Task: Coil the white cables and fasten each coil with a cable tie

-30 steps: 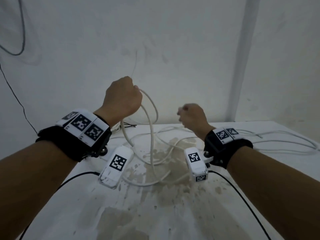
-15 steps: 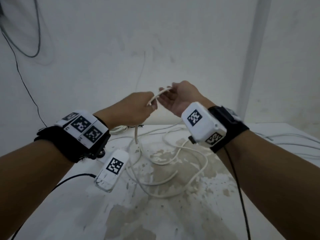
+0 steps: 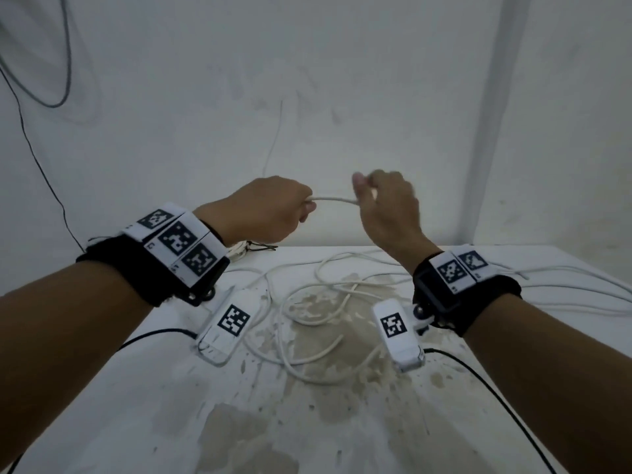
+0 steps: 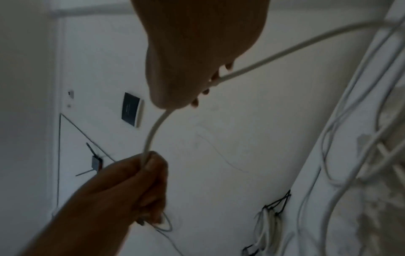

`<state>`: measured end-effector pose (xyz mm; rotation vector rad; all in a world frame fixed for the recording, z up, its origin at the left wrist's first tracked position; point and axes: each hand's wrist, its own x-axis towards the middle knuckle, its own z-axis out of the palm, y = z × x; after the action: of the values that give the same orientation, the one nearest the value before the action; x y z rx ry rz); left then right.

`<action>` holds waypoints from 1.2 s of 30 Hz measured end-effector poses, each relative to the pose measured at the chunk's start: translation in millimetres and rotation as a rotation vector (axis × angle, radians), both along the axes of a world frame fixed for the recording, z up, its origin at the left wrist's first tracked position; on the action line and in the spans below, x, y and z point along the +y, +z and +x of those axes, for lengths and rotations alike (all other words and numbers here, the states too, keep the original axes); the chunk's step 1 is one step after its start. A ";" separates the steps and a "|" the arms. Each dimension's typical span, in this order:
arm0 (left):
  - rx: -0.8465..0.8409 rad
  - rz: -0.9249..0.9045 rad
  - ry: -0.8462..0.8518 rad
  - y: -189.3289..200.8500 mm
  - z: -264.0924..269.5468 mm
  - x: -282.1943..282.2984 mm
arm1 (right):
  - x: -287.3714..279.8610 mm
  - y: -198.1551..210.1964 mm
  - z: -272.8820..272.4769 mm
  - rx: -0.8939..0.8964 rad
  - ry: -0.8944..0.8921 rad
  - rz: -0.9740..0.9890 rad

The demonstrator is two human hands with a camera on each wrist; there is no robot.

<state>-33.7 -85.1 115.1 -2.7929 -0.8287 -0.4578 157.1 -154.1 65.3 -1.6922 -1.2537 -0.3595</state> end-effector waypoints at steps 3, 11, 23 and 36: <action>-0.081 0.046 0.053 6.2 15.6 -1.1 | -5.7 7.0 -16.6 0.046 0.465 -0.095; -0.370 -0.748 0.155 -32.9 63.0 -46.4 | -12.6 32.4 25.6 0.896 0.368 0.478; -1.539 -1.809 0.137 -39.9 137.8 -62.7 | -47.7 14.9 68.0 0.949 -0.064 0.313; -0.351 -0.826 0.221 -2.4 75.5 -18.9 | -57.5 10.2 55.9 0.925 0.675 0.186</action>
<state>41.8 -104.0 112.7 -3.3083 -1.7179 -0.7059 213.0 -211.7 75.4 -0.9639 -0.9402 0.6341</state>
